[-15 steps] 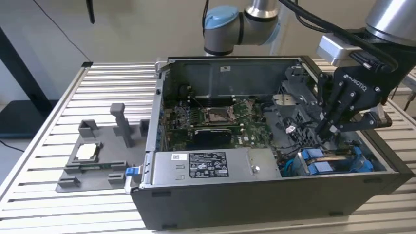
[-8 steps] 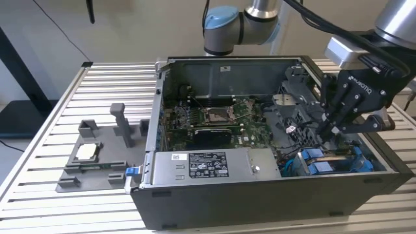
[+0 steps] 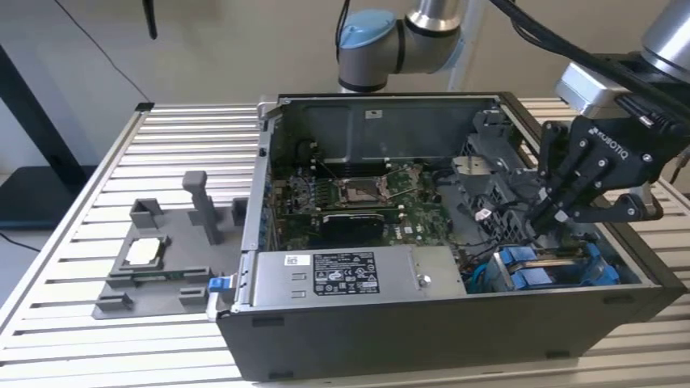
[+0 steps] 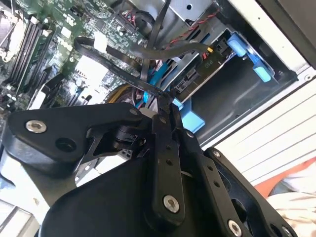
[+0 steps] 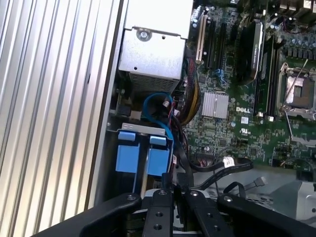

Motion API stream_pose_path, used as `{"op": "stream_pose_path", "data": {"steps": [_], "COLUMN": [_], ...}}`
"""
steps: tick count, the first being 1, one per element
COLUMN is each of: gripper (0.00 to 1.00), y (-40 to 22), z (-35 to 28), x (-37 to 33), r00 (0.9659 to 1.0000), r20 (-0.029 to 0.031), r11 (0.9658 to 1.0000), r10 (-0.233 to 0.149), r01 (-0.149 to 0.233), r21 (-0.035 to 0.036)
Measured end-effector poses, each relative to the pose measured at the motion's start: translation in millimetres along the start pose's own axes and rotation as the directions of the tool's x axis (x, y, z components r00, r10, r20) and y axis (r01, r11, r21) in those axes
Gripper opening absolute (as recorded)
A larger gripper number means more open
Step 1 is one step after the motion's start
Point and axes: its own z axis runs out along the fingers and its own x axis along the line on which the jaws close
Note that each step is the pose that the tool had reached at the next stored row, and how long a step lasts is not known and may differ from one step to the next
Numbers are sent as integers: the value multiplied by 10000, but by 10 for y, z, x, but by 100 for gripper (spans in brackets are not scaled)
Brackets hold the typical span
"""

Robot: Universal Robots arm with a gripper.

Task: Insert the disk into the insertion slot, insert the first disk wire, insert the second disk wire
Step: 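Insert the second disk wire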

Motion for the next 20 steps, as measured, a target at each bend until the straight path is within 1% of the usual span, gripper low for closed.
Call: {"op": "stream_pose_path", "data": {"steps": [1, 3, 6, 8, 11, 13, 16, 20], "gripper": [16, 16, 16, 16, 16, 16, 16, 16], "y": [-26, -51, -88, -115, -151, -159, -168, -184], "z": [0, 2, 10, 16, 29, 48, 77, 116], "x": [13, 31, 64, 87, 120, 132, 146, 167], "r00": [10000, 9999, 9997, 9996, 9995, 9994, 9994, 9992], "r20": [86, 166, 238, 278, 325, 339, 351, 366], "r11": [10000, 9999, 9995, 9991, 9986, 9984, 9981, 9980], "r10": [-8, -11, -3, 3, 9, 26, 71, 130], "r01": [9, 14, 10, 8, 9, -7, -50, -107], "r21": [-49, -137, -314, -417, -528, -569, -611, -629]}}
